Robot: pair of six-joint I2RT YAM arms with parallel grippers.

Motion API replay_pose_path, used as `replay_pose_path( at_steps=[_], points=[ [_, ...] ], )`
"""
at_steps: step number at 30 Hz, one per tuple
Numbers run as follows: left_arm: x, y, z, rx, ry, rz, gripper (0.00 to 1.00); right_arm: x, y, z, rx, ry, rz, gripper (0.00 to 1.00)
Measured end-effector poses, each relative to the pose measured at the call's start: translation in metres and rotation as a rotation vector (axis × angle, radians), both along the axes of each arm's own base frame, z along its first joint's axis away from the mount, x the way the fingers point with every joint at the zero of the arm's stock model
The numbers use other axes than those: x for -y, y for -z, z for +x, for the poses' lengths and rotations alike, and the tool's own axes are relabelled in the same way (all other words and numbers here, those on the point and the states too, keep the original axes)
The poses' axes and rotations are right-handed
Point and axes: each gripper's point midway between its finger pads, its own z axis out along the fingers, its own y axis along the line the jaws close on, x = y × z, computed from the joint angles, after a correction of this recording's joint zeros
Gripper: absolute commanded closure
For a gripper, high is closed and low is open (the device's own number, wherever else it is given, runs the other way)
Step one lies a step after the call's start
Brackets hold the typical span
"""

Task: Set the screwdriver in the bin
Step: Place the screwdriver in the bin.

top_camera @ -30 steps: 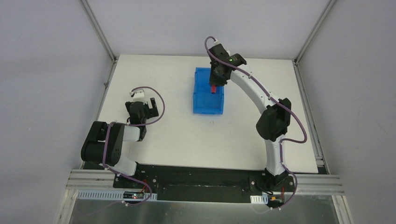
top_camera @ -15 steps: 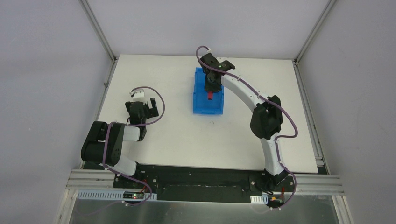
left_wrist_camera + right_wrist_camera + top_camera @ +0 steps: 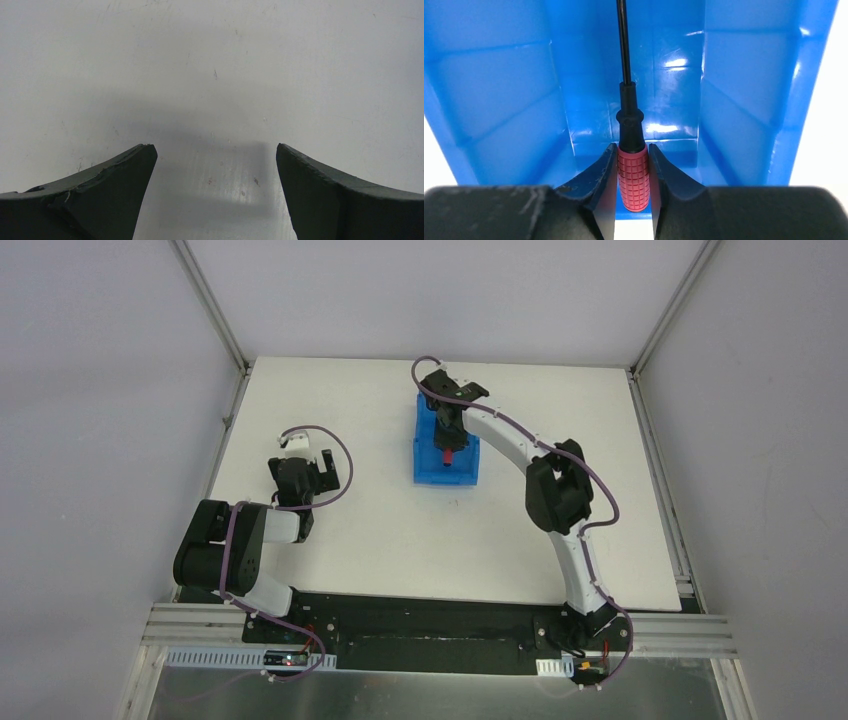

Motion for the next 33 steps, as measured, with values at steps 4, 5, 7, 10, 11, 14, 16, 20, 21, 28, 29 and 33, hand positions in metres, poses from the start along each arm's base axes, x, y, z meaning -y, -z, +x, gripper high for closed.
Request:
replay_pose_path(
  at_steps=[4,5,7,10,11,14,16,20,21,28,29,33],
  points=[
    [0.000,0.000,0.000,0.000,0.000,0.000,0.01,-0.001,0.010,0.004,0.002,0.003,-0.008,0.83],
    [0.000,0.000,0.000,0.000,0.000,0.000,0.01,-0.002,0.013,0.005,0.001,0.003,-0.011,0.83],
    [0.000,0.000,0.000,0.000,0.000,0.000,0.01,-0.002,0.018,0.006,-0.001,0.005,-0.016,0.83],
    [0.000,0.000,0.000,0.000,0.000,0.000,0.01,-0.003,0.026,0.007,-0.006,0.006,-0.022,0.83],
    [0.000,0.000,0.000,0.000,0.000,0.000,0.01,-0.003,0.029,0.008,-0.008,0.005,-0.025,0.82],
    [0.000,0.000,0.000,0.000,0.000,0.000,0.01,-0.003,0.037,0.008,-0.016,0.006,-0.032,0.79],
    [0.000,0.000,0.000,0.000,0.000,0.000,0.01,-0.003,0.042,0.009,-0.022,0.006,-0.037,0.77],
    [0.000,0.000,0.000,0.000,0.000,0.000,0.01,-0.003,0.049,0.008,-0.031,0.007,-0.045,0.74],
    [0.000,0.000,0.000,0.000,0.000,0.000,0.01,-0.002,0.050,0.008,-0.034,0.006,-0.047,0.72],
    [0.000,0.000,0.000,0.000,0.000,0.000,0.01,-0.002,0.052,0.008,-0.036,0.012,-0.047,0.57],
    [0.000,0.000,0.000,0.000,0.000,0.000,0.01,-0.002,0.052,0.008,-0.036,0.012,-0.047,0.55],
    [0.000,0.000,0.000,0.000,0.000,0.000,0.01,-0.002,0.052,0.008,-0.035,0.014,-0.049,0.53]
  ],
)
